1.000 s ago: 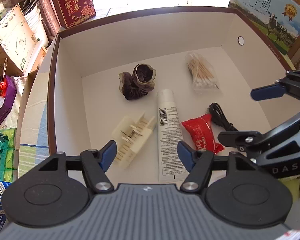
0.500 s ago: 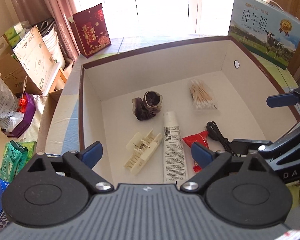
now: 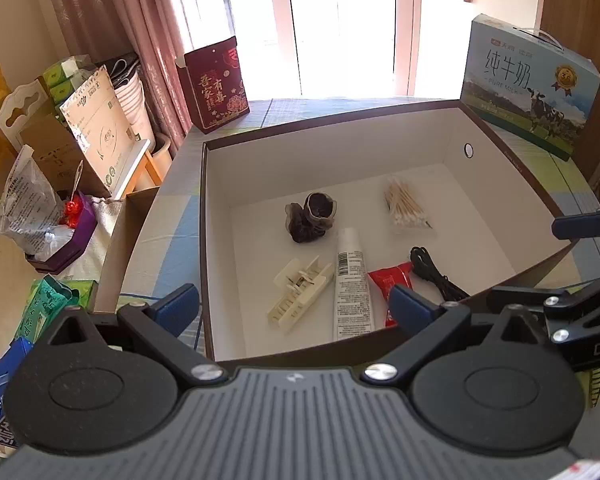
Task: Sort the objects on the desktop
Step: 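Withdraw both open tools from the box back over the table items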
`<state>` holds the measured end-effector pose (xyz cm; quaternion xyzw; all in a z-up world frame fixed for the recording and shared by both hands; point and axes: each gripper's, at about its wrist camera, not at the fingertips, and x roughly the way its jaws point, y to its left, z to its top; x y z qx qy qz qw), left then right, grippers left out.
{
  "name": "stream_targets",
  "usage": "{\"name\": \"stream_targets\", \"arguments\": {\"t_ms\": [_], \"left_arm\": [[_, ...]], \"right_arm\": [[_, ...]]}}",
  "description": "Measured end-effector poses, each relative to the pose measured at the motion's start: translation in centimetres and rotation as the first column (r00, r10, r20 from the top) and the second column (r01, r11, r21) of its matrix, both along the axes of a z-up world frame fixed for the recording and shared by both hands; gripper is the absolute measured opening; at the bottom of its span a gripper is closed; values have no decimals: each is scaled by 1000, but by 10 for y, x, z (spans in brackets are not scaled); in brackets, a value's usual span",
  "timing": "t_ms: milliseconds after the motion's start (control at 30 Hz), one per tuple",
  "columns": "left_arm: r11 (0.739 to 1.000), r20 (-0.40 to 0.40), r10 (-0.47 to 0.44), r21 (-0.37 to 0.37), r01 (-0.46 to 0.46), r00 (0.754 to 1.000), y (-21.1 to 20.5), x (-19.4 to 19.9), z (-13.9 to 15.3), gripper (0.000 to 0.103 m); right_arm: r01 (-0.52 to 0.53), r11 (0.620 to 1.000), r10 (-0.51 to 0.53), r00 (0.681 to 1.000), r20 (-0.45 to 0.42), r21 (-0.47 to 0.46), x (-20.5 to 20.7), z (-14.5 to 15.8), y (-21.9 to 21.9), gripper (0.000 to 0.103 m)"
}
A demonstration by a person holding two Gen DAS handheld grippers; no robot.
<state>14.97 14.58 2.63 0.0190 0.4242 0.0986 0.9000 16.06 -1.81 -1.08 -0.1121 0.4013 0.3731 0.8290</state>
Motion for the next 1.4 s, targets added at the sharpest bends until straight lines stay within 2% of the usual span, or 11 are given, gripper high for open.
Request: {"name": "stream_targets", "arguments": {"t_ms": [200,567,1200,1400], "left_arm": [[1000,8,3,10,-3,1000,-10,-30,-3,100],[999,2,13,-33,-12,1000,-24,-70,-6,100],[999,-72,19,-37,-21,997,-43,-97,-31,100],[999,-111,3,-45,-8,994,-53,-100,-46,100]], "right_arm": [[5,1000,-5,1000,15,3,-27,0,-18,101],[5,1000,-6,999,45,25,-60,7,-36,101],[67,998,-67,997,-40,-5,-87,-22,-80,101],[72,996,-74,996,-52,-46,-99,-35,-94,101]]}}
